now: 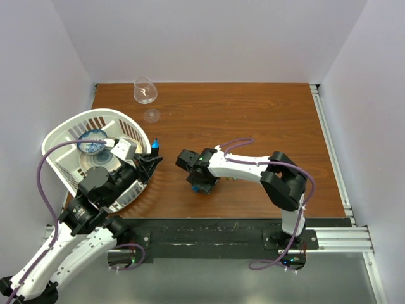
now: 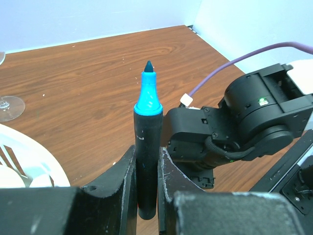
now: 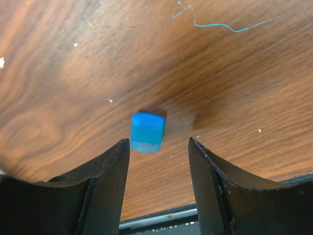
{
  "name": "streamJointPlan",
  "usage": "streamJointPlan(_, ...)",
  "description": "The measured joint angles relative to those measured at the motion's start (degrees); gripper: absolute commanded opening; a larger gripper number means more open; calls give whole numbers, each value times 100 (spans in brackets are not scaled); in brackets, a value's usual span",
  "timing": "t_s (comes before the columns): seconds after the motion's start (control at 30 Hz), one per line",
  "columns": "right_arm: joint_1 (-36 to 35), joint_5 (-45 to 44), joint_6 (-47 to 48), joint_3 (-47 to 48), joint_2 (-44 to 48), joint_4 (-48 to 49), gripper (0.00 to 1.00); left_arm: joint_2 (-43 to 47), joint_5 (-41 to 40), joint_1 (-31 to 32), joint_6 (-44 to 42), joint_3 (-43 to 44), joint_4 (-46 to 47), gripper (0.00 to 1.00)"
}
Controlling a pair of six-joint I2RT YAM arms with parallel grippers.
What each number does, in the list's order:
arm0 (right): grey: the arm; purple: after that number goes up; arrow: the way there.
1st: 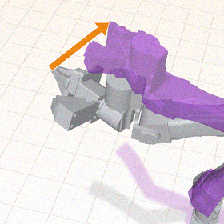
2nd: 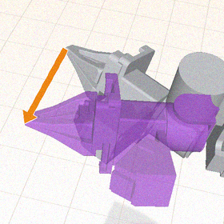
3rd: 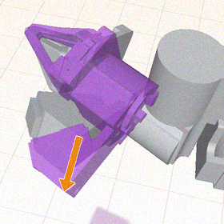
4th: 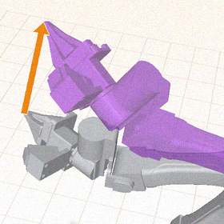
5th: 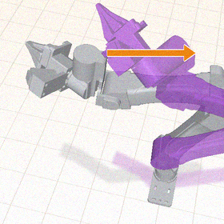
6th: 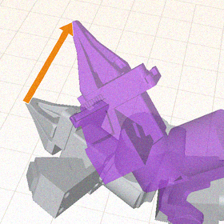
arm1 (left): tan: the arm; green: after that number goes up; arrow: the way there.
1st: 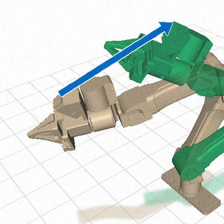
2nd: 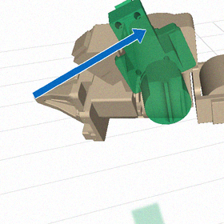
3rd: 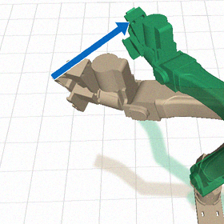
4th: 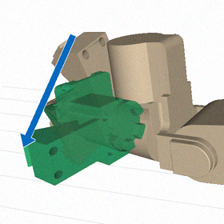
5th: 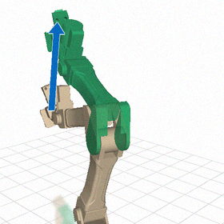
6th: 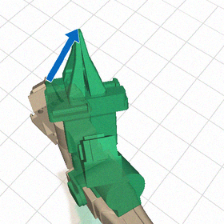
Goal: Insert the pens into the pen caps
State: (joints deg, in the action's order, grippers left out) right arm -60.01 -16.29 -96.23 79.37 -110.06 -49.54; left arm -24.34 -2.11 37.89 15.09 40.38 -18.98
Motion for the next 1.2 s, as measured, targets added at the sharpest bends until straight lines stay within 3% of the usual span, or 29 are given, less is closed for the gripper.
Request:
streamJointPlan(0.63,7,-33,-457,157,-365,-31,53,0,101,0,-118,0,0,0)
streamJointPlan(0.97,7,-26,-638,240,-459,-116,47,4,144,0,-120,0,0,0)
streamJointPlan(1.07,7,-22,-647,282,-485,-166,41,22,144,0,-118,0,0,0)
streamJointPlan(1.2,7,-44,-627,293,-498,-229,26,42,144,0,-120,0,0,0)
